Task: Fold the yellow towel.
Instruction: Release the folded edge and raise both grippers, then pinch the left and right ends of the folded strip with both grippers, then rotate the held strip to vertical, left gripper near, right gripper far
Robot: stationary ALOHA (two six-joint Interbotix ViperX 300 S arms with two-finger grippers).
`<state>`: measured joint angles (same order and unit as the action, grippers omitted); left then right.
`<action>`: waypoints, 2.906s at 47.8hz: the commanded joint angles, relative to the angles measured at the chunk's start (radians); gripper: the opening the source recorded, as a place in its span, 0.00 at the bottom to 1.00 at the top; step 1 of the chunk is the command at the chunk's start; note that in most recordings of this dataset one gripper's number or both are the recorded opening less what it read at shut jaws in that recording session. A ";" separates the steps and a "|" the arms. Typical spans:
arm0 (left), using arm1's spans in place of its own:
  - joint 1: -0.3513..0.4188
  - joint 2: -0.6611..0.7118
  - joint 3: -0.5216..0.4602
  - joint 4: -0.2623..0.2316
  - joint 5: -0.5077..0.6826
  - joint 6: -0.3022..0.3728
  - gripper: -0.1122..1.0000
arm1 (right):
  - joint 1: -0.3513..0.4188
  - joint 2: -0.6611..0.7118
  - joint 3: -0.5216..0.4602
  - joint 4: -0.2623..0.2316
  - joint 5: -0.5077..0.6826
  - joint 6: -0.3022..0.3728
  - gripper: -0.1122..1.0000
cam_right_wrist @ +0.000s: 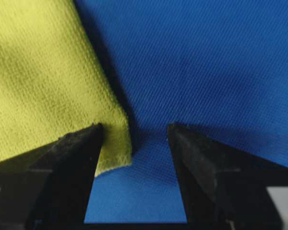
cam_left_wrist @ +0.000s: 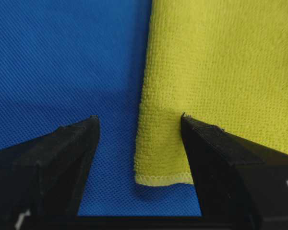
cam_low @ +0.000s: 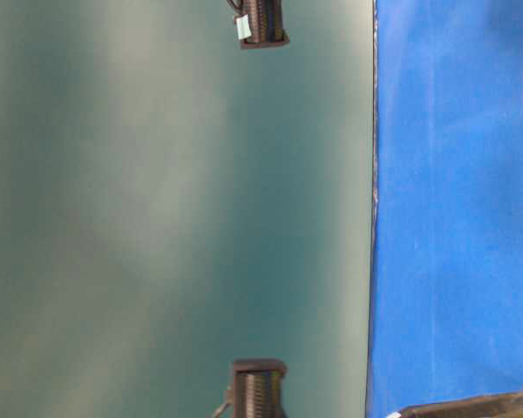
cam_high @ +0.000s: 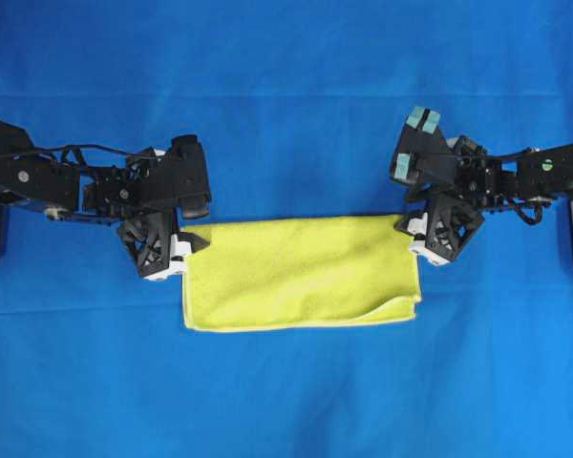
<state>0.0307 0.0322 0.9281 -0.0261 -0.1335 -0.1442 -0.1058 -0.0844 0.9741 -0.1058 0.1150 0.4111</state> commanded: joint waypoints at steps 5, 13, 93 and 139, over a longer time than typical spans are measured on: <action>0.008 0.005 0.006 0.000 -0.009 -0.006 0.66 | -0.003 -0.005 -0.005 0.000 -0.009 0.003 0.64; 0.000 0.003 0.008 0.000 0.017 -0.006 0.45 | 0.011 -0.005 -0.006 0.000 -0.008 0.002 0.60; -0.255 -0.192 -0.284 0.003 0.091 0.141 0.14 | -0.296 -0.270 -0.181 -0.199 0.132 -0.003 0.12; -0.242 0.170 -0.684 0.003 0.032 0.291 0.13 | -0.371 -0.152 -0.298 -0.288 0.084 -0.002 0.12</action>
<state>-0.1979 0.1963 0.3083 -0.0261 -0.0859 0.1442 -0.4387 -0.1841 0.6642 -0.3866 0.1994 0.4050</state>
